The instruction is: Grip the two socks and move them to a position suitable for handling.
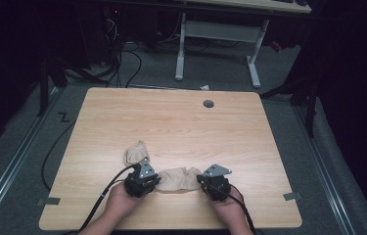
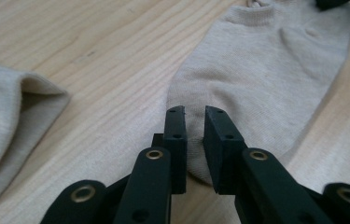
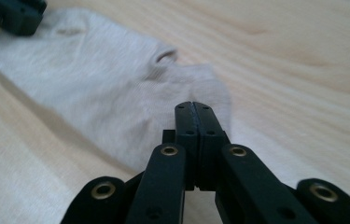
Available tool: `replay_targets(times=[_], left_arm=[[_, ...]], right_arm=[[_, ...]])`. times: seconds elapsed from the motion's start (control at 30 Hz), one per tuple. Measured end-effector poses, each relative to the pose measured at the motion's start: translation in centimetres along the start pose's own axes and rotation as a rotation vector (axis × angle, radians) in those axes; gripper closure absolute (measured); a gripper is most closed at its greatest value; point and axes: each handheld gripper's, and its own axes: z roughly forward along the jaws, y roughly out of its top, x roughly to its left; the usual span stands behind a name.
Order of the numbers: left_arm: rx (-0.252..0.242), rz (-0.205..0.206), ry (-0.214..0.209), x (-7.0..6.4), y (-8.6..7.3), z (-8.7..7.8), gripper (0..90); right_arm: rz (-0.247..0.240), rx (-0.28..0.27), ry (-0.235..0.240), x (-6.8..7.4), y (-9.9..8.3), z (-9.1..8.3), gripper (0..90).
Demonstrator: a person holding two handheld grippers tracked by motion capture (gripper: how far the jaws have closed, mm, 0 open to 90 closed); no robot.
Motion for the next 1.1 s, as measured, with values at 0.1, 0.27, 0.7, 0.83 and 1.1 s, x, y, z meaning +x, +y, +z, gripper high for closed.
replay_targets(times=[0.1,0.27,0.7,0.83,1.1], left_arm=[[0.017,0.001,-0.02,0.0,-0.7,-0.8,79.1],[0.048,-0.009,-0.051,0.2,-1.2,-1.7,79.1],[-0.124,-0.178,0.188,6.6,-1.5,-4.7,67.1],[-0.123,-0.288,0.163,8.9,-2.4,-4.1,62.7],[-0.074,-0.287,0.157,9.0,-2.4,-1.7,68.7]], right_arm=[[-0.038,-0.002,0.03,1.3,-0.2,-0.2,90.0],[-0.086,-0.008,0.052,2.7,-0.6,-0.6,89.4],[-0.044,-0.086,0.017,1.3,-0.5,-1.7,82.9],[-0.052,-0.084,0.017,1.4,-0.4,-1.7,82.0],[-0.053,-0.062,0.021,1.6,-0.4,-1.3,80.8]])
